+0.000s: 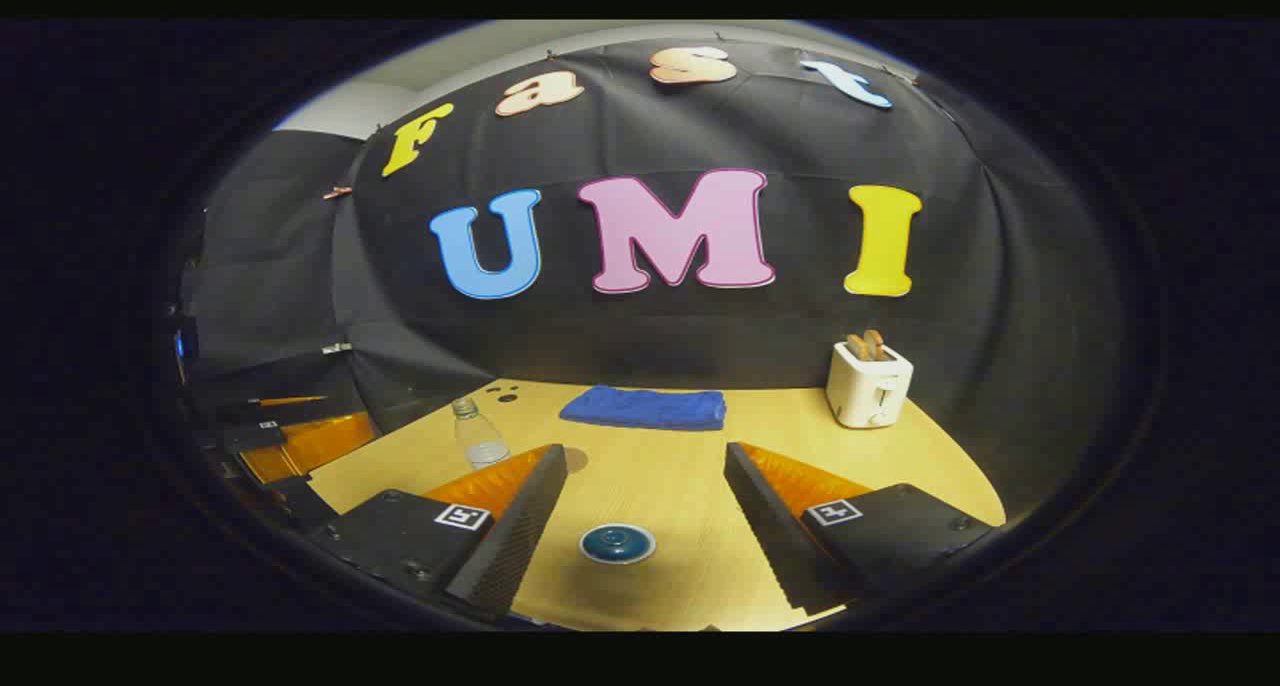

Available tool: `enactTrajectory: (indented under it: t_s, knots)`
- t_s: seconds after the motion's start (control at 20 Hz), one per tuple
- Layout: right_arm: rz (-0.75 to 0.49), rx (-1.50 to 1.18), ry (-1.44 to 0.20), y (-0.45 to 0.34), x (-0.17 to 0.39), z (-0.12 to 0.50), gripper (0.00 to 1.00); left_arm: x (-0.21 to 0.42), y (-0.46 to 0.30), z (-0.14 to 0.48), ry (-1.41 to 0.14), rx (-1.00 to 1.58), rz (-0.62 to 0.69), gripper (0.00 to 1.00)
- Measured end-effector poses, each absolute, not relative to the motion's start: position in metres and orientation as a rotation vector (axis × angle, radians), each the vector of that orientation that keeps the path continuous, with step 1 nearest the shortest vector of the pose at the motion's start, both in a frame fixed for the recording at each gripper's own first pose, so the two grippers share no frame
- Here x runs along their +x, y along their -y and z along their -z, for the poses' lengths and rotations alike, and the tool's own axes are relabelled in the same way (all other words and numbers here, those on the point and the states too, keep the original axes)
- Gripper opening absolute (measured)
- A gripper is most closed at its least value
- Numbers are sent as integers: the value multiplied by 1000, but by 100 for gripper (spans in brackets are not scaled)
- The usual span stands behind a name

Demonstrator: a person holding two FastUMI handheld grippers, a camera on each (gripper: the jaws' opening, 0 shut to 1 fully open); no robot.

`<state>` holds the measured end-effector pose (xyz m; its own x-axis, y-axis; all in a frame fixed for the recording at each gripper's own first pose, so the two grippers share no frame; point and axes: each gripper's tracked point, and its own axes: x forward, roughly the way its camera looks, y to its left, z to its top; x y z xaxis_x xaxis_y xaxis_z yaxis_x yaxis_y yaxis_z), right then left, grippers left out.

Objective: Open the teacup lid with one hand, grasp the water bottle and pour water into the teacup with the other hand; after pouring, place the water bottle on the coaster and then close the teacup lid.

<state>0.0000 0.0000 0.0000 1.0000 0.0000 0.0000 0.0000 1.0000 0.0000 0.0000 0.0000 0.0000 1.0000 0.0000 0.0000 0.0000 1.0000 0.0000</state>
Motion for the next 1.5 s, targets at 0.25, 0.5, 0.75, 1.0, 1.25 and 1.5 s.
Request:
enactTrajectory:
  t_s: [0.25,0.5,0.75,1.0,1.25,1.5]
  knots:
    - [-67,-24,-13,-21,14,2,98,7,3,1,3,14,3,95]
    - [-82,-8,-27,-23,18,6,98,12,3,7,-11,19,0,95]
    - [-102,-15,-41,-23,24,13,99,19,4,14,-28,23,0,95]
    - [-122,-22,-49,-28,37,26,98,30,-2,27,-52,29,-18,95]
    - [-117,-23,-84,-29,59,75,98,50,-4,64,-95,16,0,95]
    - [-93,-14,-94,-20,85,124,98,68,1,108,-126,39,63,96]
